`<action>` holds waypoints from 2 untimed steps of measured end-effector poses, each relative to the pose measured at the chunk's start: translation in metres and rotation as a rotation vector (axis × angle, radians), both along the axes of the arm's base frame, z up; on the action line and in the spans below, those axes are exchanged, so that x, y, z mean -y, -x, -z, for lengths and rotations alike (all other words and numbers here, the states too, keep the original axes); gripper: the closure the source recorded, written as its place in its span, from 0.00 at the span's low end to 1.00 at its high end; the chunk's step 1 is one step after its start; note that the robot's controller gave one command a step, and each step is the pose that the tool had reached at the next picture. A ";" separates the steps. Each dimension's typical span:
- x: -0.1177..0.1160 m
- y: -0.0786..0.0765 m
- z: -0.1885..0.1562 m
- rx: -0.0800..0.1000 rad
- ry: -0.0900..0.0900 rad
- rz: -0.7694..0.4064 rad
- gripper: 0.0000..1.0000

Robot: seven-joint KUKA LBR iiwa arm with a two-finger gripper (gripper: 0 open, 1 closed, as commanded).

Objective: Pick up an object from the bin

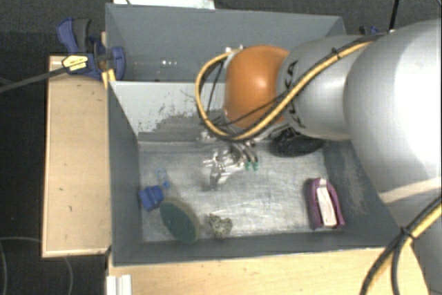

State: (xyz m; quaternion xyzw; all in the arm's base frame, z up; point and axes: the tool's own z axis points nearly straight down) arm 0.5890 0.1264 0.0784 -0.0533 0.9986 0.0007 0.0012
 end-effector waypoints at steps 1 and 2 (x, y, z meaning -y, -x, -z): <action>0.000 0.000 0.000 0.000 0.000 0.002 1.00; -0.001 -0.005 -0.111 0.009 -0.001 0.000 1.00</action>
Offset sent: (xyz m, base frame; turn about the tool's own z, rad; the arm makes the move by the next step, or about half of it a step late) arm 0.0000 0.0000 0.0000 0.0000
